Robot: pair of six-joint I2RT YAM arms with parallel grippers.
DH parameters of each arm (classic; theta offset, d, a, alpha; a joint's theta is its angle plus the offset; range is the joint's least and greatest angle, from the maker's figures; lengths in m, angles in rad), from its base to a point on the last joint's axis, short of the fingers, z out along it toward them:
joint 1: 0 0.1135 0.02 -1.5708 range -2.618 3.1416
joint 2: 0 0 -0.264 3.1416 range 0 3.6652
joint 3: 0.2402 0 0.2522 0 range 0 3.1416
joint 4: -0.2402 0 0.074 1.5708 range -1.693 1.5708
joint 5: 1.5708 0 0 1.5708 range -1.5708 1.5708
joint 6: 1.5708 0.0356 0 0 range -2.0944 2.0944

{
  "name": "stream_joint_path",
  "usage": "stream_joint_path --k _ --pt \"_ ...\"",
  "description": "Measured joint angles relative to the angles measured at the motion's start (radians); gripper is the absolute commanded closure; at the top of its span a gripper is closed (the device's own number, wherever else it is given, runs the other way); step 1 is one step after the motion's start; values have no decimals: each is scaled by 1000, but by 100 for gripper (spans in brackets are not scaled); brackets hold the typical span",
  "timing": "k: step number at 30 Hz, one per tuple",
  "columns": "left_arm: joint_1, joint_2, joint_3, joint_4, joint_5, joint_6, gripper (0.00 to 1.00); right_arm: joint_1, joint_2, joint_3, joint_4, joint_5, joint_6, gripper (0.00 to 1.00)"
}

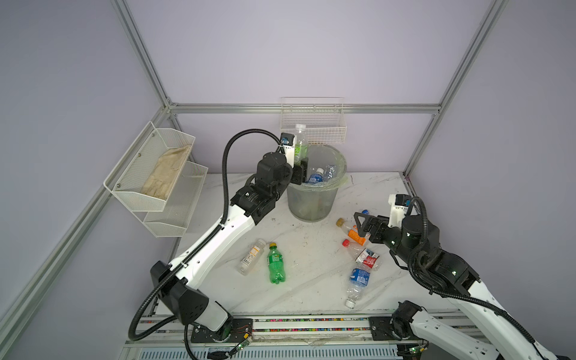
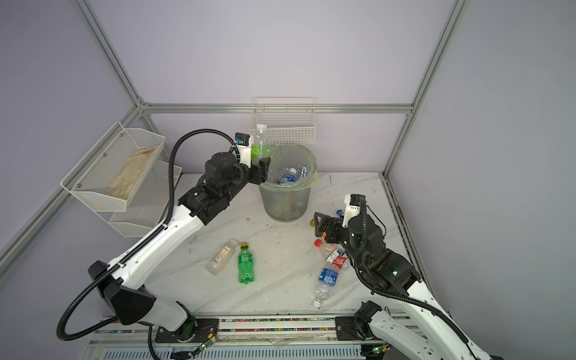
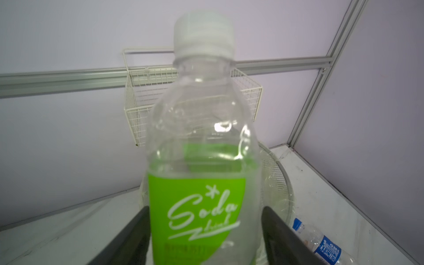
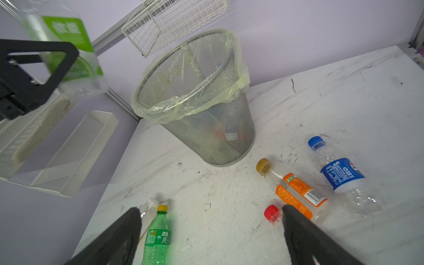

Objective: Throw the plastic bottles in the bin
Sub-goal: 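Carry the soda bottle over the bin opening with the left gripper, then open the left gripper to drop the soda bottle into the bin, then withdraw the left gripper toward the green bottle while the right gripper reaches the blue-labelled bottle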

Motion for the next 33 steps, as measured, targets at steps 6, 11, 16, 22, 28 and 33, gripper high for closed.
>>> stream_joint_path --k 6,11,16,22,28,33 --pt "-7 69 108 -162 85 -29 0 0 -9 0 -6 2 0 3" --pt "-17 -108 45 -122 89 -30 0 0 10 0 -6 0 -1 3" --pt "-16 -315 -14 -56 74 -30 0 0 43 0 -5 -5 -1 3" --pt "-16 -431 -133 -13 61 -32 0 0 57 1 3 -10 -1 3" --pt "-16 -497 -348 -24 49 -70 0 0 81 1 6 -10 -1 3" --pt "-16 -572 -494 -42 26 -122 0 0 129 0 12 -21 -1 3"
